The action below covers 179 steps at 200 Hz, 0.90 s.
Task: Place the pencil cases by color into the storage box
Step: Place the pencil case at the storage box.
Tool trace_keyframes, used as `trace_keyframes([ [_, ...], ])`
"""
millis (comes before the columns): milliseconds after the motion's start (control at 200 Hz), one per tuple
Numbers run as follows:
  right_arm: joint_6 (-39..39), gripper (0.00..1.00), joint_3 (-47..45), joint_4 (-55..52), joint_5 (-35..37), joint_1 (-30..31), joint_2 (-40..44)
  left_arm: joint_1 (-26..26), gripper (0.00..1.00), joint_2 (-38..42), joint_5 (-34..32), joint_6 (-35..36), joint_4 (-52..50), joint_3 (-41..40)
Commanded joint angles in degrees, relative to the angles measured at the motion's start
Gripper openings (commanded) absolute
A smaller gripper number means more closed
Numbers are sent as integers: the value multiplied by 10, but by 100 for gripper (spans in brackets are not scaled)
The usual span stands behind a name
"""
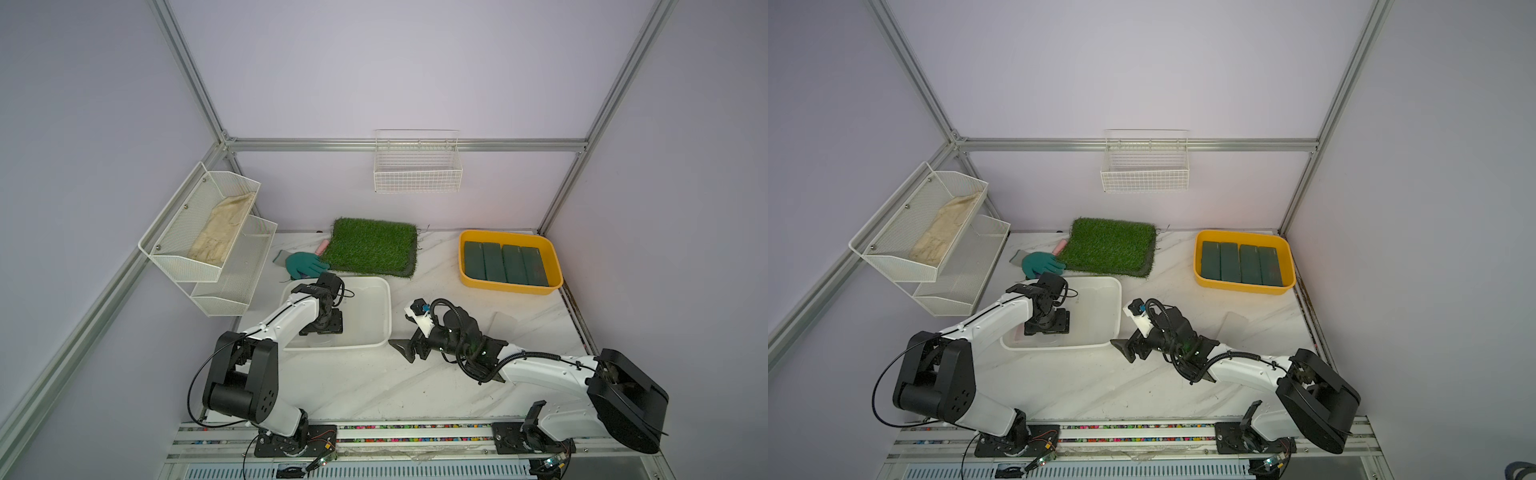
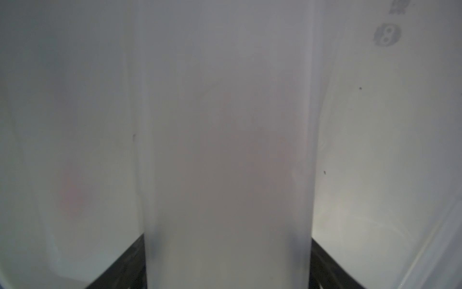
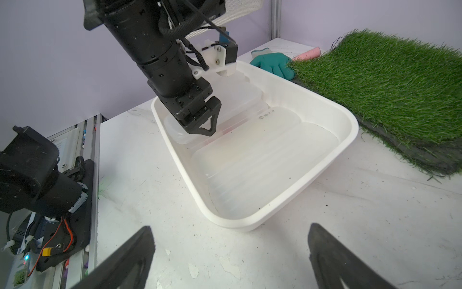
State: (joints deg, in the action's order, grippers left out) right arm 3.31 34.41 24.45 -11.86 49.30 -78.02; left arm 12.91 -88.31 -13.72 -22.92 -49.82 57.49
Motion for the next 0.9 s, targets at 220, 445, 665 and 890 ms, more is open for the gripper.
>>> trace_keyframes([
  [220, -10, 97, -4, 13, 14, 4, -2, -15, 88, -4, -14, 15, 7, 43],
  [445, -1, 97, 4, -4, 33, 4, -14, -15, 98, 59, -15, 26, 10, 60],
  [665, 47, 97, 54, -79, 82, 4, -8, -14, 100, 168, 26, 59, 24, 58],
  [890, 138, 97, 103, -189, 191, 3, 46, 4, 100, 245, 85, 51, 42, 34],
])
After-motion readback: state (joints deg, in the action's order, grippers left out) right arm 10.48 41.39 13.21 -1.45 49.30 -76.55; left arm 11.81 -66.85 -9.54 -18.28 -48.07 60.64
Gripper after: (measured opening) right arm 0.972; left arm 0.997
